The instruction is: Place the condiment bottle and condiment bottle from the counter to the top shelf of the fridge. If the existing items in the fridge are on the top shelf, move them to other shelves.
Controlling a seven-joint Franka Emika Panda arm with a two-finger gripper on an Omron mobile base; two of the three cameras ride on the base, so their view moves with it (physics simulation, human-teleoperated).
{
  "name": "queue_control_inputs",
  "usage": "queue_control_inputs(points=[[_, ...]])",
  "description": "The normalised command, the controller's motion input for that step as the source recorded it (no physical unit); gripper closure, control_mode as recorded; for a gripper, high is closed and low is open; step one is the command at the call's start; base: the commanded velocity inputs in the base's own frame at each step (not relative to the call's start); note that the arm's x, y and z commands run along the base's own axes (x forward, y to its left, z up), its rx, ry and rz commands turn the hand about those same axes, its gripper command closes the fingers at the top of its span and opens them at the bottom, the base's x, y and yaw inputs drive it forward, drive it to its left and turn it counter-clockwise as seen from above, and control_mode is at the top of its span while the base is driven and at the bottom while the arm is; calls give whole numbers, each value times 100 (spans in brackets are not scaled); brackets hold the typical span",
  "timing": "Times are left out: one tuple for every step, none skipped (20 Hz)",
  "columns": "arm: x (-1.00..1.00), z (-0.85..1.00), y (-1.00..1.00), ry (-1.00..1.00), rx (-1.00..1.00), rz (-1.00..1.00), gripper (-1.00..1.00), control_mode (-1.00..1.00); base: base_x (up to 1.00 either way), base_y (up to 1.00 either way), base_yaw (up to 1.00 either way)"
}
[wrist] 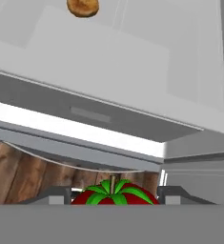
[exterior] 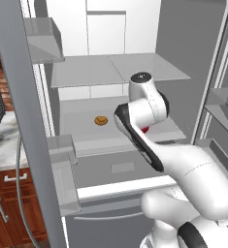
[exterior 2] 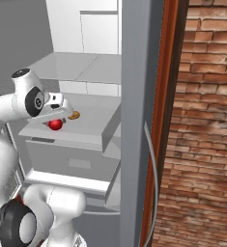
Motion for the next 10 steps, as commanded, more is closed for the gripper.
queue_control_inputs(points=[[76,-42,-13,3,0,-23,100,-100,0,0,0],[77,-33,-14,1,0,-19,100,-100,0,0,0],[74,-31,-14,0,0,-18,100,-100,0,0,0],[72,-26,-16,0,0,-17,100,-100,0,0,0],[64,-26,-18,0,0,-15,100,-100,0,0,0],[40,-26,-16,-3,0,-12,100,-100,0,0,0],[32,-39,-9,-11,0,-11,100,-100,0,0,0],[39,-48,0,-12,0,-11,100,-100,0,0,0],[41,-48,0,-9,0,-10,100,-100,0,0,0],[41,-40,0,-4,0,-10,100,-100,0,0,0]])
